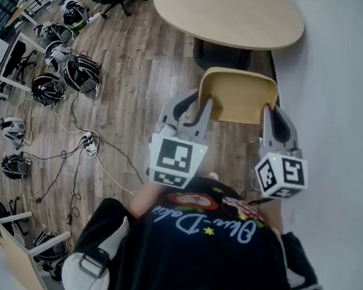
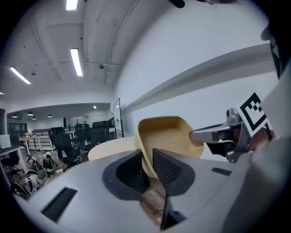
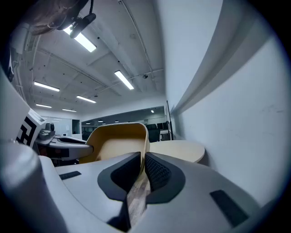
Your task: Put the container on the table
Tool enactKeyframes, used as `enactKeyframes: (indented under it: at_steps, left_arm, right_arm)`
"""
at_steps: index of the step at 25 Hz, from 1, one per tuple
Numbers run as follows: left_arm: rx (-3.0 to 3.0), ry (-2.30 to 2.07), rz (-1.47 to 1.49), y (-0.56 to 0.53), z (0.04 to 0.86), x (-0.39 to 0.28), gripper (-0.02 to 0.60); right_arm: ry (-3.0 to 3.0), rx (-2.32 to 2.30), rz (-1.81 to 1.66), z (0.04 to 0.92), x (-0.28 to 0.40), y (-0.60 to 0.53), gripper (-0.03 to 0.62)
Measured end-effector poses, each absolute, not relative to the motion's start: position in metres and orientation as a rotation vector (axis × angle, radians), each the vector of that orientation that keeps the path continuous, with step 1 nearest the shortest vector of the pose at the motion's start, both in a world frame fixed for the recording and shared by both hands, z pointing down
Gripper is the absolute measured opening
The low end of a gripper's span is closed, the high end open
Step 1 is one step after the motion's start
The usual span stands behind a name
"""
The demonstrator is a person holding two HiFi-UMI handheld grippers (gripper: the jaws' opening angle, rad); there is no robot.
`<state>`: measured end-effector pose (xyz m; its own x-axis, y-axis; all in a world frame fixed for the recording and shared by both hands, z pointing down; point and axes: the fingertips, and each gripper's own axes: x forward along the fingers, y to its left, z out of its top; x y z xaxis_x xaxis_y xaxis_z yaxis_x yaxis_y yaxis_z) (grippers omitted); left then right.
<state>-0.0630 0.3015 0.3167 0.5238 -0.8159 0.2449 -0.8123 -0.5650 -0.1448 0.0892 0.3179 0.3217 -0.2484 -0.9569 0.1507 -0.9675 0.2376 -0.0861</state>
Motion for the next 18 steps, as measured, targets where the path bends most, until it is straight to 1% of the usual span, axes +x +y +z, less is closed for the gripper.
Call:
enactKeyframes:
  at_steps: [9, 18]
  left_arm:
    - [-2.72, 1.471, -0.451, 0.305, 0.315, -0.052, 0.074]
    - [-2.698, 1.478, -0.455, 0.317, 0.317, -0.024, 0.074]
  right_arm:
    - [-2.438, 1.879, 0.243, 0.32, 0.101, 0.32, 0.032]
    - [-2.443, 1.888, 0.239, 0.324, 0.129, 0.332, 0.032]
